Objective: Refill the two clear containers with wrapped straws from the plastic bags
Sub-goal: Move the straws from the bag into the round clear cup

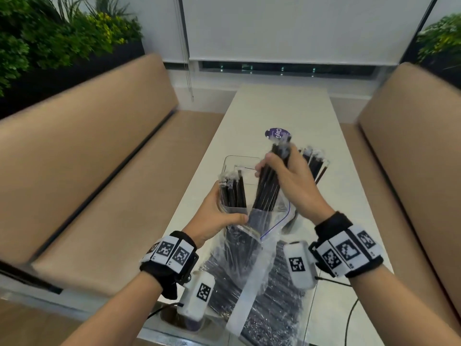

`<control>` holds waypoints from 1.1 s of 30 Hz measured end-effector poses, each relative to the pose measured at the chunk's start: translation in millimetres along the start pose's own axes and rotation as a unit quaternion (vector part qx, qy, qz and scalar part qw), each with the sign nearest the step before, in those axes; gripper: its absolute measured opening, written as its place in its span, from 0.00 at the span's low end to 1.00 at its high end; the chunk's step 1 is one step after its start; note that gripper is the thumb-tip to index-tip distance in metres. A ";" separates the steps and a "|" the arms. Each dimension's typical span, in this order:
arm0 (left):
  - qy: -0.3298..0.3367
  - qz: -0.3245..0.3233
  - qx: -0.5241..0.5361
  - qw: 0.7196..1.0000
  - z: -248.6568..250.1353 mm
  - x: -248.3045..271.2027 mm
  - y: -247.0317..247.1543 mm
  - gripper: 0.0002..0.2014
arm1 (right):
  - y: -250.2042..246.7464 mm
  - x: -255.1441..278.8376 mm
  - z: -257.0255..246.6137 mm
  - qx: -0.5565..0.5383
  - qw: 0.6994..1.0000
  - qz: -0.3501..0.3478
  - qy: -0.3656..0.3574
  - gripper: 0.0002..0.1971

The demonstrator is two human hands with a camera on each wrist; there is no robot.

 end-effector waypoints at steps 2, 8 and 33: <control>-0.007 0.004 -0.005 1.000 -2.5 -1.3 -0.7 0.39 | -16.0 -6.4 -14.6 -0.035 0.999 0.036 -0.013 0.00; 0.009 0.039 0.014 0.999 0.4 -3.9 2.7 0.32 | -22.9 -7.7 -9.2 -0.108 0.991 0.075 -0.005 0.03; -0.008 0.022 0.018 1.000 -1.9 7.7 12.3 0.34 | -113.5 -50.3 -112.5 -0.059 0.988 0.101 -0.104 0.04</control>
Point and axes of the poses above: each hand's wrist, its own x-axis away from the middle knuckle, its own y-axis out of the palm, z = x × y, the point moved 10 cm from there along -x, towards the middle knuckle, and after that the axes turned 6 degrees about x, right-handed, at the moved point
